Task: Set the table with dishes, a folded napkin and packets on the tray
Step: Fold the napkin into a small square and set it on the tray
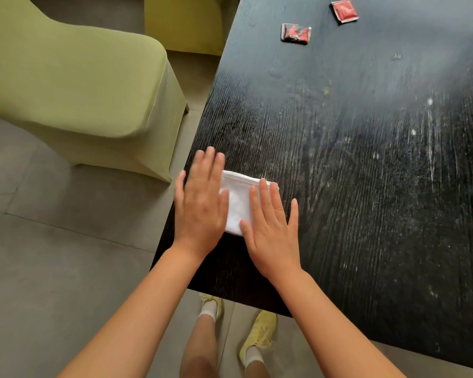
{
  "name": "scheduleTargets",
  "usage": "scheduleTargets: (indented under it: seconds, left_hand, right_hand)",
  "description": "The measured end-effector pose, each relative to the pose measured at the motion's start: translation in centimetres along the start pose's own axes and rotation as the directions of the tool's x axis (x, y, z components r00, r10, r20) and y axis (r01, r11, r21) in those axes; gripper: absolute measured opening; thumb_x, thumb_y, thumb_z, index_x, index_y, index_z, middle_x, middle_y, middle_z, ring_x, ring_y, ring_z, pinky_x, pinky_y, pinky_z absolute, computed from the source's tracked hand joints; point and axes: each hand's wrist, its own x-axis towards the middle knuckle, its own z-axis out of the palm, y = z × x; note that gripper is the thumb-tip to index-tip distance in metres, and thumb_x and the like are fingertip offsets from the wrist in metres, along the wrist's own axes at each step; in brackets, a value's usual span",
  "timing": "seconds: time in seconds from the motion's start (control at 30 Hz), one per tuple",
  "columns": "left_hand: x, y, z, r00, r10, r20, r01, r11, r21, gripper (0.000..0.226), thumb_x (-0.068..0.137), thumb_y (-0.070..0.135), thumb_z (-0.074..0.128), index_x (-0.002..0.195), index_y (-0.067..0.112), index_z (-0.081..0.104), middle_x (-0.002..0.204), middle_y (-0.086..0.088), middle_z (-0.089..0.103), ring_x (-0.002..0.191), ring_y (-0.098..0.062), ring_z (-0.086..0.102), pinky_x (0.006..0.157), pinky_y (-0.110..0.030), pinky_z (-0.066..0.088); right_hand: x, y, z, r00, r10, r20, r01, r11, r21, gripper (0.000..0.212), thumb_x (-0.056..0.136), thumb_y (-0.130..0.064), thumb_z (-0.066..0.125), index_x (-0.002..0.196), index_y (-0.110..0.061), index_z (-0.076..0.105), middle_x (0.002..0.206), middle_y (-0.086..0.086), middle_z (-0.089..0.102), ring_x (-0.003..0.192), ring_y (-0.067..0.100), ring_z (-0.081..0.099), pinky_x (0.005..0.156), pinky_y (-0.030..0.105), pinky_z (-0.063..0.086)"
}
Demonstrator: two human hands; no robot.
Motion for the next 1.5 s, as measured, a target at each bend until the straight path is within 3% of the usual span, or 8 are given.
scheduleTargets:
  seconds: [0.07, 0.2, 0.53, 0.8, 0.97, 1.2, 1.33, 1.5]
  left_hand:
    - [-0.6, -0.4, 0.8, 0.970, 0.178, 0.167, -0.193, 0.978, 0.077, 0.054, 0.095, 0.030, 0.027, 0.147, 0.015, 0.022, 0.155, -0.006, 0.017, 0.144, -0.020, 0.015, 0.114, -0.046, 0.009]
    - [-0.8, -2.0, 2.4, 0.900, 0.187, 0.393, -0.258, 0.957, 0.136, 0.056, 0.094, 0.038, 0.016, 0.146, 0.019, 0.010, 0.156, -0.001, 0.005, 0.144, -0.020, 0.001, 0.116, -0.050, 0.006]
    - [-0.5, -2.1, 2.6, 0.875, 0.171, 0.454, -0.297, 0.928, 0.223, 0.057, 0.093, 0.038, 0.017, 0.146, 0.019, 0.007, 0.155, -0.003, 0.003, 0.144, -0.023, 0.003, 0.117, -0.046, 0.003]
    - [-3.6, -4.0, 0.7, 0.805, 0.345, 0.483, -0.494, 0.840, 0.225, 0.054, 0.091, 0.043, 0.032, 0.143, 0.029, 0.030, 0.152, -0.005, 0.028, 0.140, -0.026, 0.024, 0.109, -0.054, 0.015]
    - [-3.4, -3.5, 0.2, 0.788, 0.264, 0.556, -0.438, 0.876, 0.204, 0.057, 0.089, 0.052, 0.030, 0.144, 0.035, 0.024, 0.154, -0.002, 0.017, 0.141, -0.027, 0.018, 0.113, -0.057, 0.012]
    - [-3.0, -3.0, -0.2, 0.762, 0.209, 0.613, -0.342, 0.934, 0.107, 0.058, 0.088, 0.059, 0.014, 0.144, 0.045, 0.012, 0.156, 0.004, -0.009, 0.143, -0.017, -0.016, 0.111, -0.050, -0.016]
    - [-2.7, -2.1, -0.3, 0.913, 0.136, 0.384, -0.075, 0.983, -0.168, 0.031, 0.095, 0.029, 0.045, 0.120, 0.025, 0.062, 0.148, 0.003, 0.037, 0.142, -0.012, 0.021, 0.114, -0.047, 0.005]
    - [-1.6, -0.7, -0.4, 0.961, -0.164, 0.221, 0.245, 0.873, -0.421, 0.025, 0.080, -0.006, 0.061, 0.103, 0.002, 0.067, 0.116, -0.011, 0.064, 0.116, -0.022, 0.054, 0.104, -0.033, 0.039]
  right_hand:
    - [0.1, -0.1, 0.3, 1.000, 0.007, 0.000, -0.007, 1.000, -0.001, 0.061, 0.096, -0.044, 0.015, 0.144, -0.022, -0.016, 0.152, -0.005, -0.025, 0.140, 0.013, -0.027, 0.112, 0.047, -0.020]
    - [0.1, -0.3, 0.6, 0.998, 0.018, -0.061, -0.018, 1.000, 0.001, 0.060, 0.095, -0.044, 0.011, 0.146, -0.018, -0.009, 0.155, -0.002, -0.014, 0.144, 0.014, -0.014, 0.114, 0.047, -0.015]
    - [0.3, -0.4, 0.7, 0.999, 0.034, -0.004, -0.035, 0.999, -0.040, 0.060, 0.094, -0.046, 0.002, 0.144, -0.020, -0.018, 0.154, -0.002, -0.022, 0.142, 0.013, -0.021, 0.113, 0.043, -0.021]
    - [-1.4, 1.3, -0.1, 0.997, 0.081, 0.019, -0.080, 0.994, -0.071, 0.065, 0.091, -0.047, 0.010, 0.145, -0.018, -0.012, 0.155, -0.002, -0.014, 0.143, 0.016, -0.017, 0.112, 0.054, -0.013]
    - [-1.0, -0.5, -2.0, 0.890, 0.407, -0.205, -0.367, 0.906, 0.210, 0.061, 0.087, -0.034, 0.056, 0.139, -0.009, 0.037, 0.133, 0.008, 0.052, 0.122, 0.026, 0.048, 0.098, 0.045, 0.038]
    - [1.6, -1.6, -3.9, 0.742, 0.660, 0.118, -0.577, 0.540, 0.613, 0.029, 0.084, -0.020, 0.056, 0.112, -0.012, 0.060, 0.097, 0.005, 0.064, 0.099, 0.022, 0.057, 0.077, 0.030, 0.043]
    - [1.8, -2.1, -4.4, 0.776, 0.624, 0.088, -0.513, 0.544, 0.665, 0.014, 0.080, -0.011, 0.057, 0.094, -0.011, 0.055, 0.098, 0.005, 0.060, 0.092, 0.022, 0.056, 0.073, 0.032, 0.044]
    - [0.8, -3.3, -5.1, 0.797, 0.592, 0.120, -0.441, 0.435, 0.785, 0.023, 0.082, -0.003, 0.053, 0.097, -0.020, 0.049, 0.080, -0.010, 0.058, 0.077, 0.017, 0.061, 0.066, 0.028, 0.048]
